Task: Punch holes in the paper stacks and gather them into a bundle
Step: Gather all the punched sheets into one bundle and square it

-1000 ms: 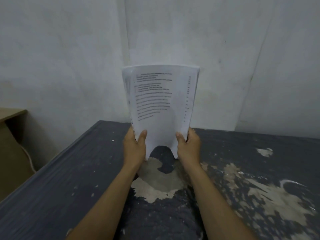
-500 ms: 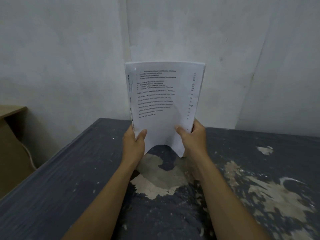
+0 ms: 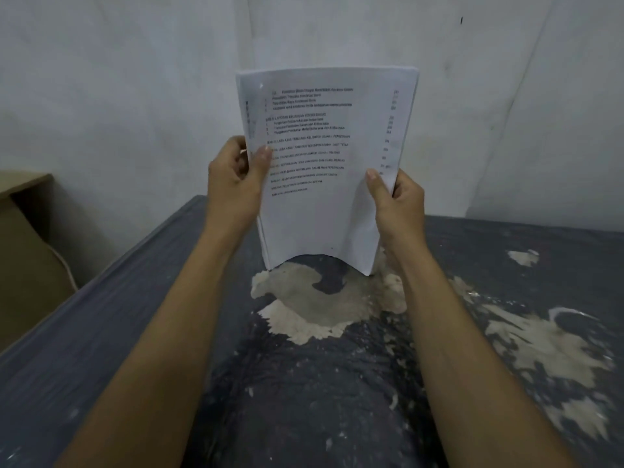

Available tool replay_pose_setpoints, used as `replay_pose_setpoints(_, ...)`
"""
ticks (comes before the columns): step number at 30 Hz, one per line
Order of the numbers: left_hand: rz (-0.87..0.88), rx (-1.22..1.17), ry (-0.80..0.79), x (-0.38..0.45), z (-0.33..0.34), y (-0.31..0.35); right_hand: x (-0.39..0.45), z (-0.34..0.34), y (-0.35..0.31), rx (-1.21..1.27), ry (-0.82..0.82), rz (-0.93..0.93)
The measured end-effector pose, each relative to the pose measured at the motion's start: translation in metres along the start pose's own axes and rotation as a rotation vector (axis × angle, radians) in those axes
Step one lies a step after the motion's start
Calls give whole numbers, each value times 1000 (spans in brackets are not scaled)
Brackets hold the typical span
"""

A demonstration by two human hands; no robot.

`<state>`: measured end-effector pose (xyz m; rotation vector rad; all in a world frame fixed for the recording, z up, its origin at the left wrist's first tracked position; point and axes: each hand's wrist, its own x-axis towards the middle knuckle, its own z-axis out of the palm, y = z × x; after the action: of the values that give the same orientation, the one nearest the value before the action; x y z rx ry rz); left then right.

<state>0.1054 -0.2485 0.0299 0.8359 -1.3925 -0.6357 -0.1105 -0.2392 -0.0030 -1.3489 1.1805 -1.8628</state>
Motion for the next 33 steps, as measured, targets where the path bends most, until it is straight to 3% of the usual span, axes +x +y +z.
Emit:
replay_pose_setpoints(5,17,9,20,1,2,-4,0,-6,2,27,-11,22)
replay_pose_setpoints(9,-14,153,19,-5,4,-22,-4,-12,12,-24,-66,68)
replay_pose_setpoints(15,-15,328,29,1,8,-24,1,-20,-7,-154,-11,80)
replay_pose_setpoints(25,-465,283,-308,14,66,-37,20,-95,-15,-372,-58,429)
replay_pose_setpoints(33,-588,500,-454,9,135,-66,26,-143,25,-624,-46,590)
